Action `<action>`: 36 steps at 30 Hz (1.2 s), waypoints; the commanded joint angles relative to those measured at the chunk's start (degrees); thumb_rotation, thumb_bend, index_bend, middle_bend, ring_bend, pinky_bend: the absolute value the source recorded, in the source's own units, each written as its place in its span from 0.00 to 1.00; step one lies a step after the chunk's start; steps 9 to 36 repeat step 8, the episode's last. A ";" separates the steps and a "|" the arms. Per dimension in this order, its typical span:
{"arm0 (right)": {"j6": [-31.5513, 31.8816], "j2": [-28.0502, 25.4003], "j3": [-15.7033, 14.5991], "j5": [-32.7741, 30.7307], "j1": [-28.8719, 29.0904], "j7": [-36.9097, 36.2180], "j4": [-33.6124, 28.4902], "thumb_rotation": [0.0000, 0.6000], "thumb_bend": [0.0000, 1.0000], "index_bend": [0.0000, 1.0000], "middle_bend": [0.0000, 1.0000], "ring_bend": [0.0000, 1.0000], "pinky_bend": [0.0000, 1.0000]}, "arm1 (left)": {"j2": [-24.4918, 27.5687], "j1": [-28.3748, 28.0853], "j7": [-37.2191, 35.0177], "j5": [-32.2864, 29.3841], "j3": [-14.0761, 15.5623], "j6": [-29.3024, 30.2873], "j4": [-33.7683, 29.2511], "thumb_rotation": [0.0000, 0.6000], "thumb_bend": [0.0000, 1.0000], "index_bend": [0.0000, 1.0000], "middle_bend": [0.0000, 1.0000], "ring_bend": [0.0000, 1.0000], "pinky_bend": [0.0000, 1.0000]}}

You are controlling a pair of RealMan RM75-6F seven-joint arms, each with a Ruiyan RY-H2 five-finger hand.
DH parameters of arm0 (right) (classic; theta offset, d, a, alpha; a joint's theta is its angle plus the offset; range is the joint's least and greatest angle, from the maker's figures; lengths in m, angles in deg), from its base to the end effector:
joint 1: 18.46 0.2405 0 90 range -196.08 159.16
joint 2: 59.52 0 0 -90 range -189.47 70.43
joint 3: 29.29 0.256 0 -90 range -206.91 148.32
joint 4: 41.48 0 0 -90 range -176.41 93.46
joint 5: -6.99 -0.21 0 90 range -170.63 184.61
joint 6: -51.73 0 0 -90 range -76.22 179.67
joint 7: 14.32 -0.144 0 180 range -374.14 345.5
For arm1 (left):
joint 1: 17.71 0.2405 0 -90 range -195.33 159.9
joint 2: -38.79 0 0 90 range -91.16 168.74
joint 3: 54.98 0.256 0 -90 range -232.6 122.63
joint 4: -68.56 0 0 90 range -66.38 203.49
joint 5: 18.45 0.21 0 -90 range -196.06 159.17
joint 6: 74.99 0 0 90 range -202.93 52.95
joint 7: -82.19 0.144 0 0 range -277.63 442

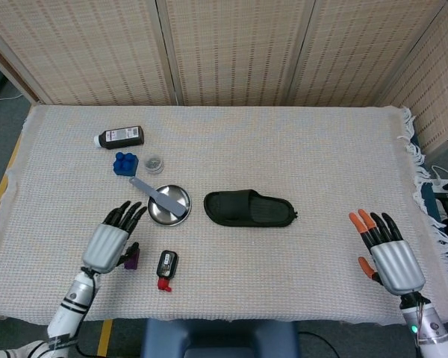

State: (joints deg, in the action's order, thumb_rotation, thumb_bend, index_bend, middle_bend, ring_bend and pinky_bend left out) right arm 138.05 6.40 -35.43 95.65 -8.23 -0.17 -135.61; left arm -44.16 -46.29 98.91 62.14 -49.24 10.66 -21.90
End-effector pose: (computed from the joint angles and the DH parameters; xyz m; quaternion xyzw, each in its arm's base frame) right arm -0.2912 -0.1739 0.1271 0.6861 -0.3224 0.3294 0.5628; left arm -0.2104 0.2499 0.0422 -0.6944 -0.3079 -0.4338 0.4846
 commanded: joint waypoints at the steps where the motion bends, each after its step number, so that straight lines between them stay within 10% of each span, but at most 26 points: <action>1: 3.40 1.83 -1.10 3.04 -2.72 -1.10 2.13 1.00 0.27 0.00 0.00 0.00 0.00 | 6.58 15.97 -20.45 11.72 9.22 15.92 9.71 1.00 0.37 0.02 0.00 0.00 0.12; 36: 3.35 1.65 -0.67 4.52 -3.70 -1.39 2.15 1.00 0.27 0.00 0.00 0.00 0.00 | 7.41 17.04 -20.23 10.54 6.41 12.77 9.14 1.00 0.36 0.03 0.00 0.00 0.12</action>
